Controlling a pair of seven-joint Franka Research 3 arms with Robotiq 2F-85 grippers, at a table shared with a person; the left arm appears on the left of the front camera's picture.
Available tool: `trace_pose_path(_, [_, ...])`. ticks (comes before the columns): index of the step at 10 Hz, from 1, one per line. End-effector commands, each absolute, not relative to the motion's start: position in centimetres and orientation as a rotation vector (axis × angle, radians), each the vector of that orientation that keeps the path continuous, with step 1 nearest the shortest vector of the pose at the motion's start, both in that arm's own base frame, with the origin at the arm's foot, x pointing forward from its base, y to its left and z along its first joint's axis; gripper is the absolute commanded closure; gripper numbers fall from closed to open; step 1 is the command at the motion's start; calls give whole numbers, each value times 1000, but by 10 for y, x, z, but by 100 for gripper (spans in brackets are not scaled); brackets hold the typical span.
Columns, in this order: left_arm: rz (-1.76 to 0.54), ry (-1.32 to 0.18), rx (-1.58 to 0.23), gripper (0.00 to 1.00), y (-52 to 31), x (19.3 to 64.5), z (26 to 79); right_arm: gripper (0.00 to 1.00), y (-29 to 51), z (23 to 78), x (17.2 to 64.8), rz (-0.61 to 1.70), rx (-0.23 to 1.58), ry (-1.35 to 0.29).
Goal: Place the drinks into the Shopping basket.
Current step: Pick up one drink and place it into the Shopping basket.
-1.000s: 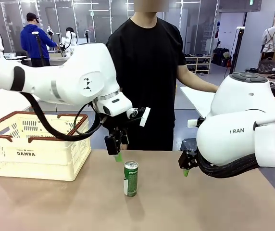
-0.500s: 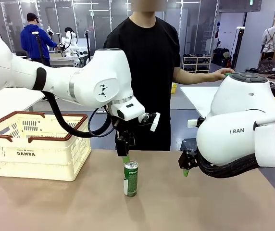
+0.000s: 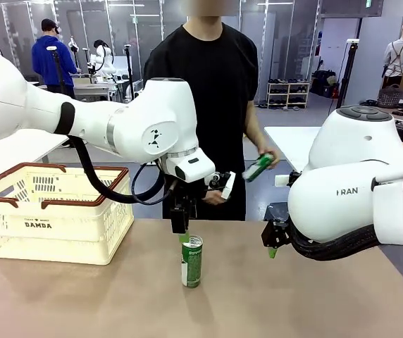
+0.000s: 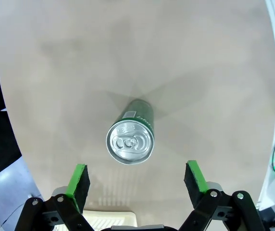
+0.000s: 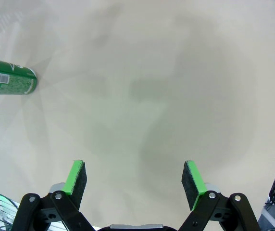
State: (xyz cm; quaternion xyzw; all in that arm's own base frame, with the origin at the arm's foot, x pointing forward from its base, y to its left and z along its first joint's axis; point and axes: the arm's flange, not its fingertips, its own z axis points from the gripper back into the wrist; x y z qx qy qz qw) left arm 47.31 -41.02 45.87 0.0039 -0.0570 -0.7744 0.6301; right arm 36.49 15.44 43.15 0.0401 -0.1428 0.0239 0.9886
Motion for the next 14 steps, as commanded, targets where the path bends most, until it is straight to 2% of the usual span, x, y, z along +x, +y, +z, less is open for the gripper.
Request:
trace_pose_path(1, [-1752,-117,11,0,-418,480,447,0,154,432,365,56,85,-286])
trace_pose_path(7, [-1715,-78,-28,0,-423,487,401,0,154,432,365,56,85,-286])
trace_pose_path(13, [-1716,-74,-81,0,-422,490,384,0,154,432,365,56,85,-286])
trace_pose_path(14, [-1726,-94,-104,13,-423,491,383,0,154,432,365,56,85,-286])
